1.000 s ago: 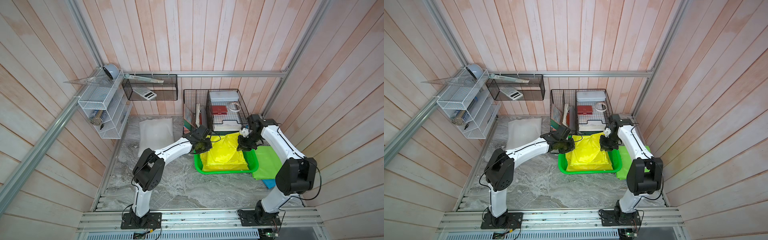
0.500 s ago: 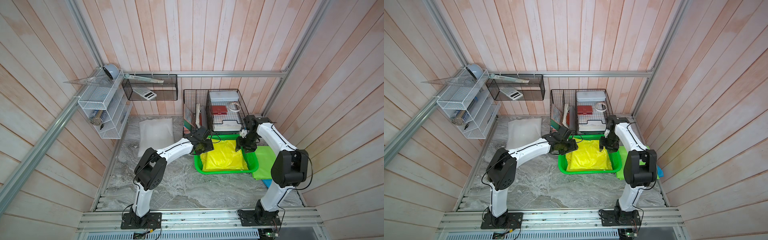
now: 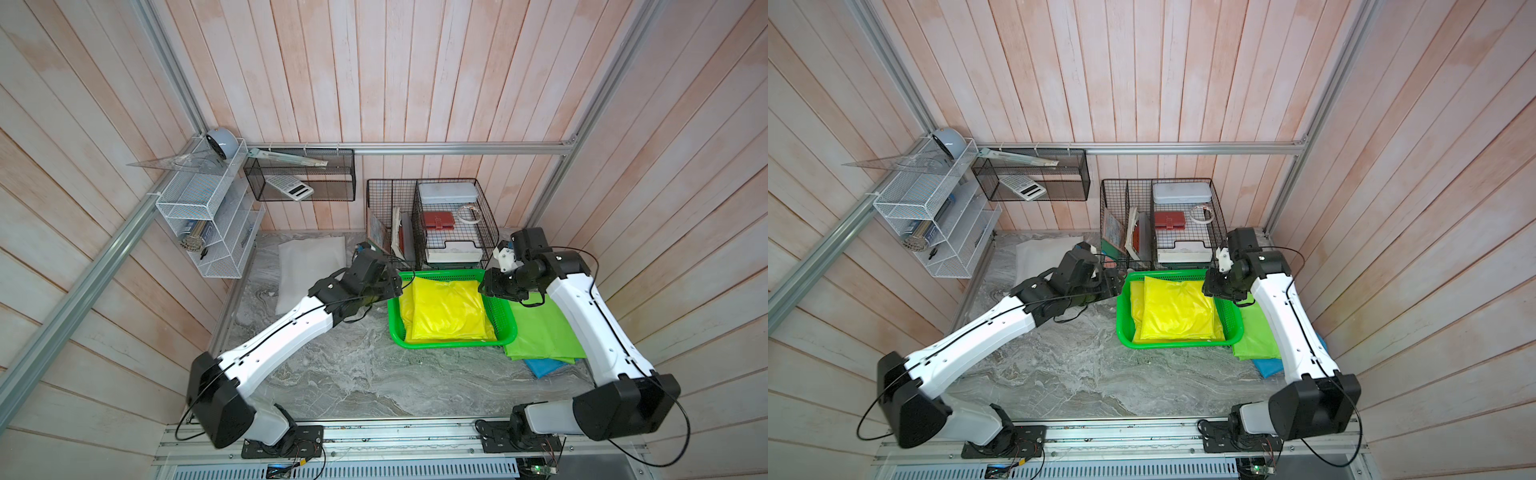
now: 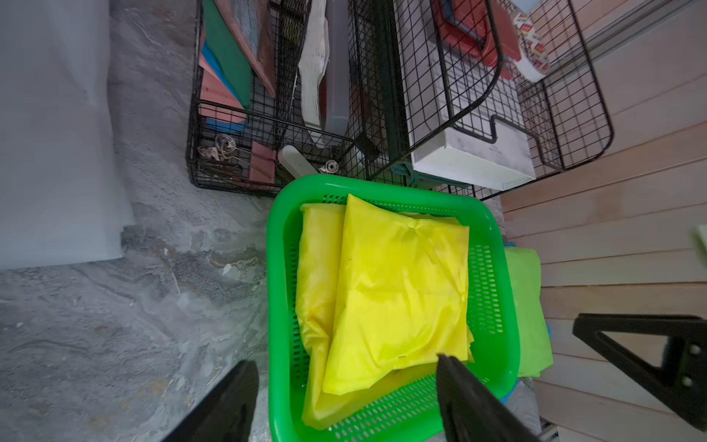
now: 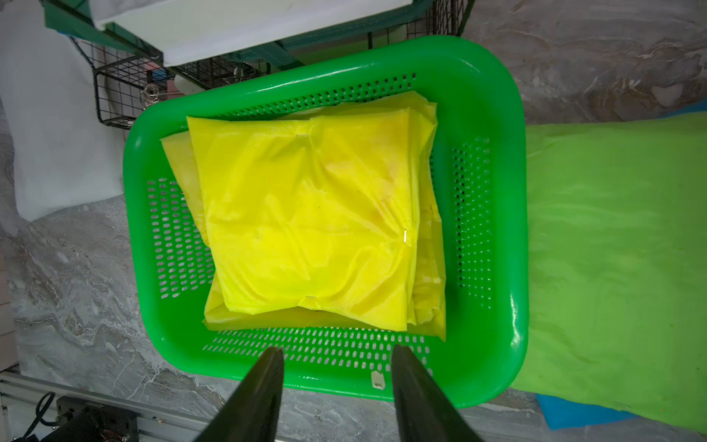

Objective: Put the folded raincoat in the basket
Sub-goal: Place the raincoat in the basket, then move the raincoat to the center of the board.

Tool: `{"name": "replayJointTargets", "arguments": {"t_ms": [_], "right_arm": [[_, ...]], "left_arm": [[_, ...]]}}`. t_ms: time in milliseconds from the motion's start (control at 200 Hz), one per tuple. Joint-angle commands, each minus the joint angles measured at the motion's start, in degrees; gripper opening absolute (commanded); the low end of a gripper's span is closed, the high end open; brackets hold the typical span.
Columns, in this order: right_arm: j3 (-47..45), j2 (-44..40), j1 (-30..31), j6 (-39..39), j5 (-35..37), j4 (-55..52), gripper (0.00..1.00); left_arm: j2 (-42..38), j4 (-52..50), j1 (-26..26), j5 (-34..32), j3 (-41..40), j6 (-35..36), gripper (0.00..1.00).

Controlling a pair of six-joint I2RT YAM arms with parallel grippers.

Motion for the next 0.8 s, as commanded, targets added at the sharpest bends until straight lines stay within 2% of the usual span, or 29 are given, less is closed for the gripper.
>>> {"name": "replayJointTargets", "arguments": {"t_ms": [0, 115, 180, 270, 370, 510, 685, 795], "right_arm": [[-4.44, -3.62, 3.81, 1.86, -1.12, 3.66, 0.51], [-9.25, -8.01, 12.80, 5.87, 1.18, 8.06, 0.45], [-12.03, -9.17, 19.38, 8.68, 1.91, 12.67, 0.45], [-12.94, -8.12, 27.95, 11.47, 4.15, 17.41, 0.46], [-13.01, -5.12, 33.35, 13.83, 3.92, 21.91, 0.48], [-13.15, -2.27, 37.05, 15.61, 5.66, 23.38, 0.48], [-15.78, -5.02, 37.58, 16.28, 8.08, 22.39, 0.48], [-17.01, -8.48, 37.58, 15.13, 10.51, 20.72, 0.48]], "left_arm": [[-7.48, -3.46, 2.14, -3.48, -10.57, -0.27, 0.78], [-16.68, -9.65, 5.50, -4.77, -16.63, -1.43, 0.78], [-20.58, -14.91, 7.02, -8.19, -17.67, -2.02, 0.78], [-25.05, -17.37, 8.61, -12.34, -19.74, -3.25, 0.77], [-25.96, -16.68, 12.15, -11.73, -21.60, -4.27, 0.76], [-19.16, -11.93, 17.53, -7.91, -19.40, -1.69, 0.71], [-0.70, -9.04, 21.48, -7.82, -7.80, 4.37, 0.64], [10.89, -9.18, 24.12, -6.73, 0.05, 6.04, 0.56]]}}
